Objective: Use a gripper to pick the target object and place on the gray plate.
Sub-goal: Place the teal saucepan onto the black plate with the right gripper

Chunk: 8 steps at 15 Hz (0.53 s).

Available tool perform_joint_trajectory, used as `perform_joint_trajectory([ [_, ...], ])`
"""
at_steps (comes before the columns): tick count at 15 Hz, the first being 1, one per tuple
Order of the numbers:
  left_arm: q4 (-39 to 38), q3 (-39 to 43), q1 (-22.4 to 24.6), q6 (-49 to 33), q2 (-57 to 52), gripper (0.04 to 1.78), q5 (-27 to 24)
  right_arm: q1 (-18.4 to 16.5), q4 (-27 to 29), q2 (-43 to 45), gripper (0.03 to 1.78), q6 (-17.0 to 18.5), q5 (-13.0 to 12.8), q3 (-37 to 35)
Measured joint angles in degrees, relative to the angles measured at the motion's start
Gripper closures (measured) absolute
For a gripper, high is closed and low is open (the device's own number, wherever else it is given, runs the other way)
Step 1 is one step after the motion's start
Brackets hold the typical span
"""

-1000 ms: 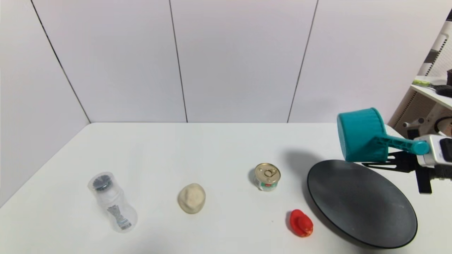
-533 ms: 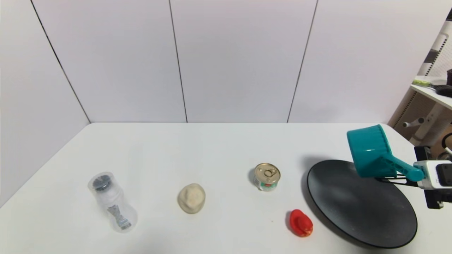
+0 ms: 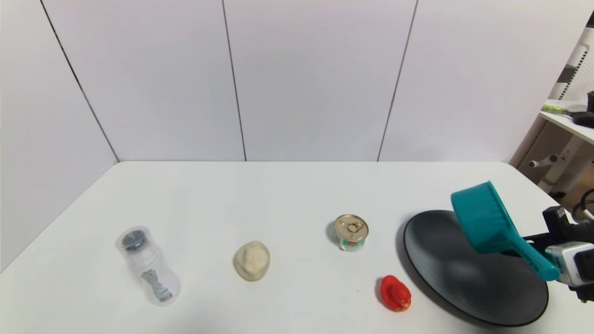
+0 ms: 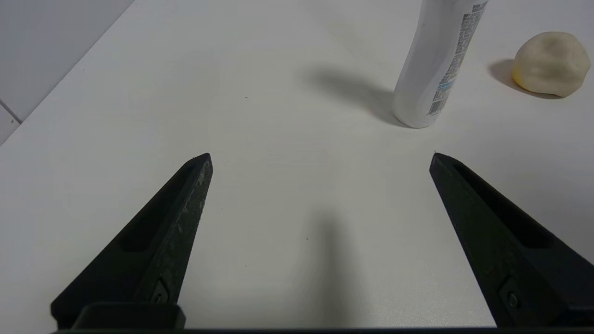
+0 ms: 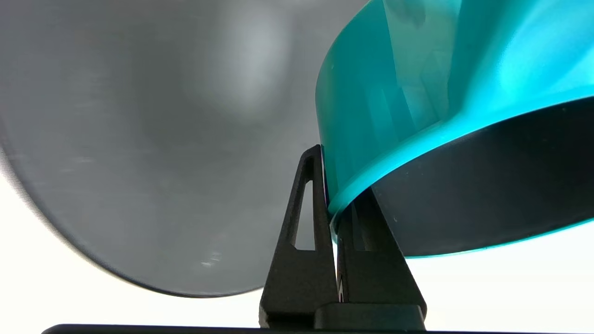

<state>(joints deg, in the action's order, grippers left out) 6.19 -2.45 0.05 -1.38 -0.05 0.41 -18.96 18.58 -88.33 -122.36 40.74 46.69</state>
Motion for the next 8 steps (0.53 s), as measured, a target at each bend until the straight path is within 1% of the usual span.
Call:
perform_joint_trajectory([
  [2,0.0,0.0,0.0,0.0,0.0,0.13,0.0,-0.9,1.3,-0.2,1.73,-4.9,-0.1,0.2],
  [3,0.0,0.0,0.0,0.0,0.0,0.13,0.0,-1.2,1.3,-0.4,1.73,-6.5,-0.1,0.2],
  [5,0.0,0.0,0.0,0.0,0.0,0.13,0.0,-1.4,1.3,-0.5,1.73,-7.9,-1.2,0.2],
  [6,0.0,0.0,0.0,0.0,0.0,0.13,0.0,-1.5,1.3,-0.6,1.67,-8.2,-1.6,0.2],
  [7,0.0,0.0,0.0,0.0,0.0,0.13,0.0,-1.5,1.3,-0.6,1.47,-8.4,-1.7,0.1],
  [8,0.0,0.0,0.0,0.0,0.0,0.13,0.0,-1.5,1.3,-0.6,1.31,-8.4,-1.7,-0.1],
])
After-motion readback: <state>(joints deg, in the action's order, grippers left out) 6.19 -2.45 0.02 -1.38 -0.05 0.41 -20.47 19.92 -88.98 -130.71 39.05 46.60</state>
